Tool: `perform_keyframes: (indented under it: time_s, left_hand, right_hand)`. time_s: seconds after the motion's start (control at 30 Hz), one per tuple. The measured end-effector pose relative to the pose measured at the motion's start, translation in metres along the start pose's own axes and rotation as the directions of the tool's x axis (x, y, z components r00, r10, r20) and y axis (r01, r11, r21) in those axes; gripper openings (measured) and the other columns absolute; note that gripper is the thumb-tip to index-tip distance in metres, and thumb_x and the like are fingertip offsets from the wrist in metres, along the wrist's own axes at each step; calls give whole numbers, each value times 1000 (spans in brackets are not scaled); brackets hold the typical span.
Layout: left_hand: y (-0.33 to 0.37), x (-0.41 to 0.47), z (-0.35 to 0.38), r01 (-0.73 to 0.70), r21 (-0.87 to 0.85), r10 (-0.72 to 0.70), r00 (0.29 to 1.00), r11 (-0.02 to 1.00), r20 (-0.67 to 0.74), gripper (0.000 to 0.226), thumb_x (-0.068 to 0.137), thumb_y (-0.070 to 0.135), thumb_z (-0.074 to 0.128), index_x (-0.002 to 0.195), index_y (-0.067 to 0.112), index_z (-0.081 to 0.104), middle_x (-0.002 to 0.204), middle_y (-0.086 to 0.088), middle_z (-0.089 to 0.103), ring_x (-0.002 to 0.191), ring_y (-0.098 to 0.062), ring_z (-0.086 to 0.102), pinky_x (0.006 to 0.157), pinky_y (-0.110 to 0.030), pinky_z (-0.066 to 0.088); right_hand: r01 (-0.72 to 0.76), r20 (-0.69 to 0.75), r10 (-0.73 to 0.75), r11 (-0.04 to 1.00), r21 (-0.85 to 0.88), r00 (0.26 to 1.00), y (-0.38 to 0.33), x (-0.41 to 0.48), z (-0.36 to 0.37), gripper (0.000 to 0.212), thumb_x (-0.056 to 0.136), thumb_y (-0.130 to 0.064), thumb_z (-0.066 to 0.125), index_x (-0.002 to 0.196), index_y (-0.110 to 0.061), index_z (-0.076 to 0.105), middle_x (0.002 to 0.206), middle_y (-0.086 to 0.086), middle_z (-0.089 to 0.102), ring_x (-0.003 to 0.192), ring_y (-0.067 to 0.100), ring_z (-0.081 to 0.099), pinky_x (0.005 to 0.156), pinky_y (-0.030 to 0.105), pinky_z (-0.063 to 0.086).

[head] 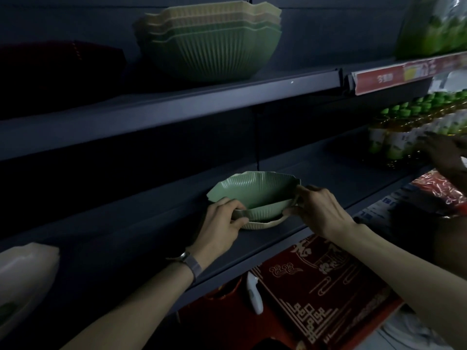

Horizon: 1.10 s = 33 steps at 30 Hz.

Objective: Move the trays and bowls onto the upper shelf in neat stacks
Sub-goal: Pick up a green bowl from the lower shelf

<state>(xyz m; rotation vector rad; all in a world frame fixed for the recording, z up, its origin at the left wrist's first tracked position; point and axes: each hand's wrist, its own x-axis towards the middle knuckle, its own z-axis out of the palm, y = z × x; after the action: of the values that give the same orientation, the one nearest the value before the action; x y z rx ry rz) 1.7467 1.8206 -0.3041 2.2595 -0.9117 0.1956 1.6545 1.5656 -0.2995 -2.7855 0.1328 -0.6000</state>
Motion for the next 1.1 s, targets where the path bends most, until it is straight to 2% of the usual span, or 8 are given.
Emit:
perform_keyframes:
  time_s: [0.1, 0.2, 0.43, 0.57, 0.73, 0.9, 0.97, 1.1]
  left_hand:
    - [6, 4, -1, -19, 43, 21, 998, 999, -51, 22, 91, 26, 81, 107, 16, 71, 100, 11, 56, 79, -9, 52, 75, -27, 48]
    - [3, 3, -6, -31, 52, 35, 996, 998, -86, 18, 93, 24, 78, 107, 15, 69, 102, 11, 56, 81, -11, 55, 77, -31, 53]
    - [7, -9, -32, -147, 59, 156, 969, 987, -191, 7, 97, 15, 72, 103, 12, 69, 103, 7, 60, 84, -1, 53, 75, -14, 43]
    - [17, -28, -50, -189, 31, 192, 962, 981, -197, 8, 98, 18, 72, 103, 14, 67, 101, 11, 59, 91, 10, 58, 73, -7, 44]
    - [30, -52, -67, -213, 7, 208, 949, 977, -238, 9, 95, 19, 75, 100, 18, 68, 97, 18, 59, 89, 8, 59, 74, -9, 46]
    - [46, -77, -86, -281, -16, 271, 937, 960, -219, 11, 95, 15, 75, 101, 20, 68, 97, 23, 57, 89, 3, 60, 79, -4, 42]
    - [53, -88, -93, -292, -1, 286, 938, 957, -199, 12, 97, 19, 73, 103, 26, 66, 101, 25, 56, 91, 2, 60, 81, -6, 44]
    - [68, -109, -104, -324, 15, 320, 927, 946, -197, 19, 98, 23, 71, 107, 36, 60, 107, 28, 53, 94, 4, 60, 84, -5, 42]
  right_hand:
    - [-20, -51, 21, 1000, 13, 998, -5, 1, -2, 39, 91, -47, 74, 113, -17, 63, 97, 3, 58, 78, 27, 59, 67, 46, 54]
    - [-7, -101, 6, 1000, -4, 995, -17, -3, -4, 35, 93, -42, 73, 110, -13, 63, 95, 3, 55, 76, 26, 55, 64, 42, 50]
    - [53, -236, -69, 996, -72, 969, -37, -14, -14, 35, 98, -45, 65, 109, -12, 59, 94, -2, 43, 74, 21, 44, 60, 33, 37]
    - [97, -291, -109, 994, -55, 951, -49, -25, -25, 39, 99, -53, 56, 107, -14, 56, 97, -3, 41, 79, 20, 48, 63, 34, 41]
    - [139, -326, -129, 990, 9, 937, -66, -46, -45, 33, 95, -48, 63, 111, -20, 56, 99, -3, 39, 76, 19, 45, 58, 37, 45]
    - [165, -362, -168, 986, -41, 917, -81, -76, -68, 27, 94, -31, 75, 114, -19, 60, 116, 0, 40, 80, 22, 51, 55, 40, 54]
    - [198, -368, -202, 979, -50, 907, -83, -88, -75, 25, 95, -31, 74, 113, -20, 61, 125, 0, 46, 88, 22, 56, 61, 38, 55]
    - [326, -389, -332, 942, -83, 860, -87, -110, -93, 22, 96, -31, 69, 110, -14, 66, 110, -4, 59, 94, 18, 57, 79, 29, 50]
